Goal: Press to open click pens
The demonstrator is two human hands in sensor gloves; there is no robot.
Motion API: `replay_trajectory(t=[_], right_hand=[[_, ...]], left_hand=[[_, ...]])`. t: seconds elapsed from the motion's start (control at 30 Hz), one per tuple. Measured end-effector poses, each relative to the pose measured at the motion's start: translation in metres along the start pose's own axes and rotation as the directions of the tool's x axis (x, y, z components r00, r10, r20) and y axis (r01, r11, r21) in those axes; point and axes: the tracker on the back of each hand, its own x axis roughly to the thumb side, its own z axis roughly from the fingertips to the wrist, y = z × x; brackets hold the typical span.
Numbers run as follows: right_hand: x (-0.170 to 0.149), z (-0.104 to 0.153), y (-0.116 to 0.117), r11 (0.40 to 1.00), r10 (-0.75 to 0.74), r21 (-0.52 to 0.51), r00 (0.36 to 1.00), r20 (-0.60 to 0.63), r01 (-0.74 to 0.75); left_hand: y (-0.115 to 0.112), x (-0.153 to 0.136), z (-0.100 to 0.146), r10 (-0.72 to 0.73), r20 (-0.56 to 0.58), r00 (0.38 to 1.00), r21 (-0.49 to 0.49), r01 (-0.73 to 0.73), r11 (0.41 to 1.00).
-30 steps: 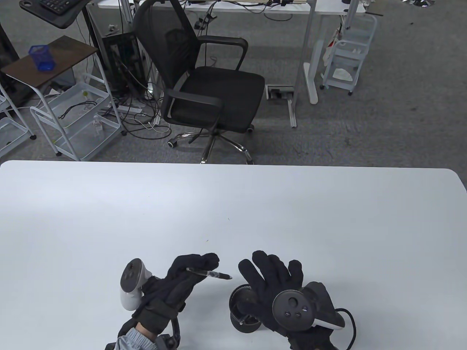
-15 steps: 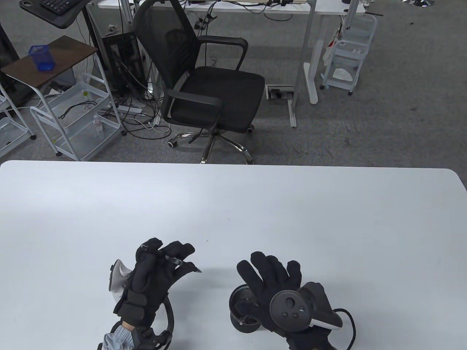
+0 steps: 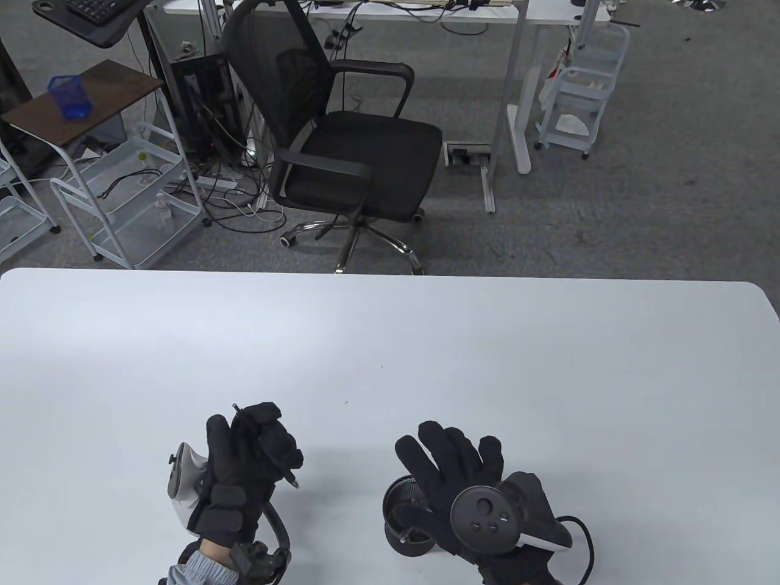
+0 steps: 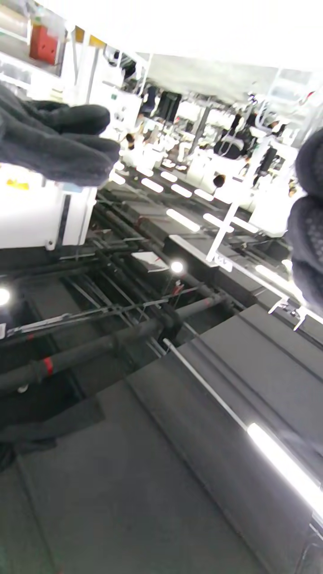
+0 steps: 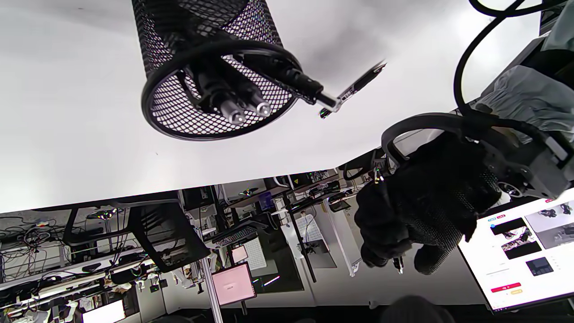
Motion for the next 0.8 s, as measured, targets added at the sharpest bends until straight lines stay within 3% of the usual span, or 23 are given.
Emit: replay_trajectory(t=[0.8], right_hand=[[0.0001, 0.0003, 0.0007, 1.000, 0.002, -0.002, 1.000, 0.002, -0.002]], left_hand=[[-0.0040, -0.0013, -0.0012, 0.035, -0.013, 0.999, -0.058, -0.036, 0.998]])
